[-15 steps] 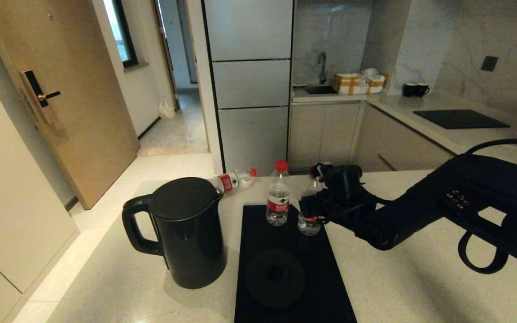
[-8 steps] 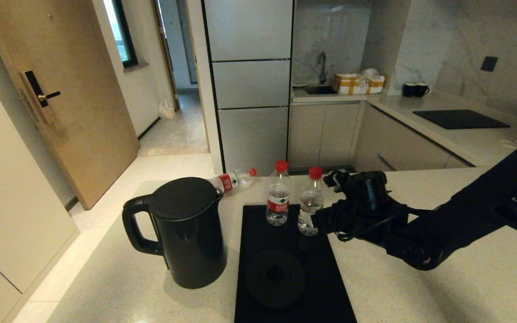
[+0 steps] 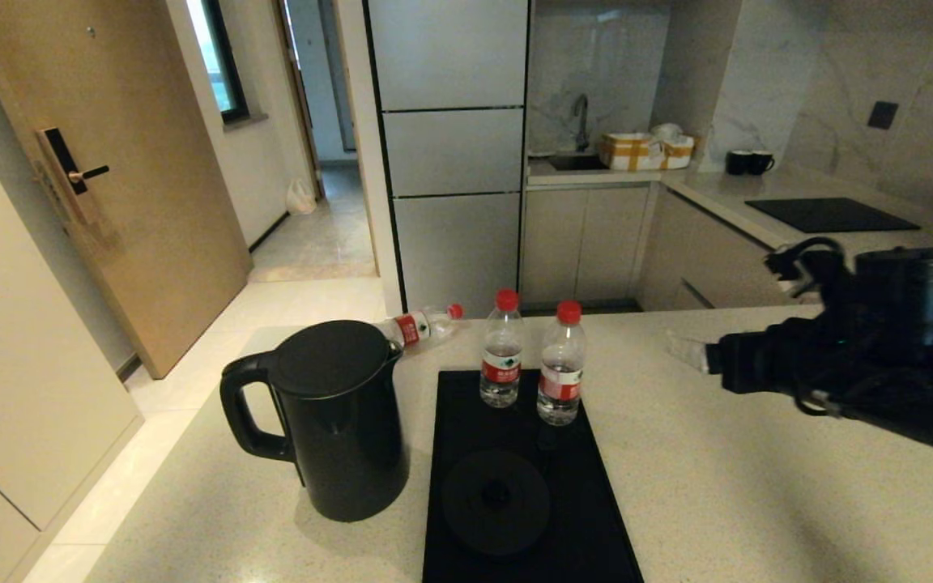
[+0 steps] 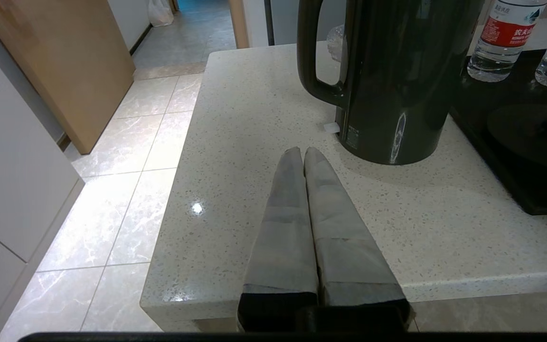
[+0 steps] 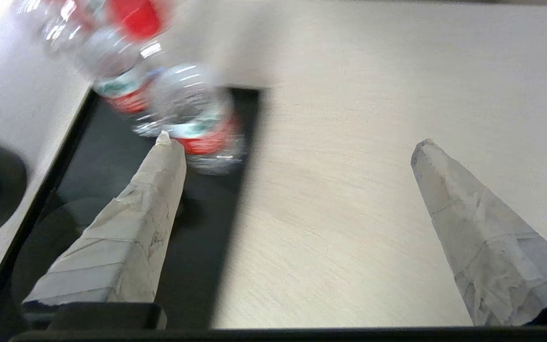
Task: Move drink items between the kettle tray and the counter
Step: Return the kettle to its original position
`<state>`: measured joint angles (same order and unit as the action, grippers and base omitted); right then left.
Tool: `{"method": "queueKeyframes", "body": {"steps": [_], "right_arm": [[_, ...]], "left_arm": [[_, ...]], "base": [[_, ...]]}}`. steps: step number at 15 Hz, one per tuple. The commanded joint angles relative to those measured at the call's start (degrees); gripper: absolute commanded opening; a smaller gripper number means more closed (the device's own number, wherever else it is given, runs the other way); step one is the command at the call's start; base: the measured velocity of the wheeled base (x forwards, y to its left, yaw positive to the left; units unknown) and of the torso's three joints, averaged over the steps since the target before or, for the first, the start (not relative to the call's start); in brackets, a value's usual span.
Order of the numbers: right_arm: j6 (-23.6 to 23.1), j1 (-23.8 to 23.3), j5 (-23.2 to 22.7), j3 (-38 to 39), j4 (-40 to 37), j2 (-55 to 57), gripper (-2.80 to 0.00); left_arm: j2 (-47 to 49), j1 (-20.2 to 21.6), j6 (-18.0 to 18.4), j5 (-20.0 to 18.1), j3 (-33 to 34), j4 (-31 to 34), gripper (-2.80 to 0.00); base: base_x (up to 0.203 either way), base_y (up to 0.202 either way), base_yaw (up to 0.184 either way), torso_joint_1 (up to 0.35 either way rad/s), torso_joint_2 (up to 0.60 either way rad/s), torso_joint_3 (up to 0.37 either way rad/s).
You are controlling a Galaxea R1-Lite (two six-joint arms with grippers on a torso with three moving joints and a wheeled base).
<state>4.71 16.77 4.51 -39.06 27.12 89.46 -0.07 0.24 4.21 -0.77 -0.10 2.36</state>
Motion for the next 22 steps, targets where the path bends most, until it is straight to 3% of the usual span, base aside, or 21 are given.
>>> {"method": "queueKeyframes", "body": {"steps": [1,6,8,10,13,15,16,19,22], "right_arm": [[0.0,-4.0,0.2,1.3,-11.3,-20.3,-2.80],[0.3,-10.4,2.7,-1.3,-45.8,-49.0,-2.80],[1.2,-11.9,3.8,-9.2,-63.9,-57.0,-2.80],[1.8,-12.9,6.1,-16.5,-76.0,-64.3,-2.80],[2.5,-13.0,13.6,-20.0,-83.4,-72.5,-2.80],[8.4,-13.0,17.8,-21.2,-87.8,-73.0,-2.80],[8.6,-12.9,17.7,-21.7,-90.3,-73.0,-2.80],[6.5,-16.7,10.1,-21.0,-93.3,-75.2,-2.80],[5.4,-17.1,5.6,-12.0,-92.8,-83.5,-2.80]], "left_arm": [[0.0,0.0,0.0,0.0,-0.1,0.0,-2.80],[0.0,0.0,0.0,0.0,-0.1,0.0,-2.80],[0.0,0.0,0.0,0.0,0.0,0.0,-2.80],[0.0,0.0,0.0,0.0,-0.1,0.0,-2.80],[0.1,0.0,0.0,0.0,0.0,0.0,-2.80],[0.0,0.0,0.0,0.0,0.0,0.0,-2.80],[0.0,0.0,0.0,0.0,0.0,0.0,-2.80],[0.0,0.0,0.0,0.0,0.0,0.0,-2.80],[0.1,0.0,0.0,0.0,-0.1,0.0,-2.80]], "base": [[0.000,0.000,0.000,0.000,0.00,0.000],[0.000,0.000,0.000,0.000,0.00,0.000],[0.000,0.000,0.000,0.000,0.00,0.000],[0.000,0.000,0.000,0.000,0.00,0.000],[0.000,0.000,0.000,0.000,0.00,0.000],[0.000,0.000,0.000,0.000,0.00,0.000],[0.000,0.000,0.000,0.000,0.00,0.000],[0.000,0.000,0.000,0.000,0.00,0.000],[0.000,0.000,0.000,0.000,0.00,0.000]]}}
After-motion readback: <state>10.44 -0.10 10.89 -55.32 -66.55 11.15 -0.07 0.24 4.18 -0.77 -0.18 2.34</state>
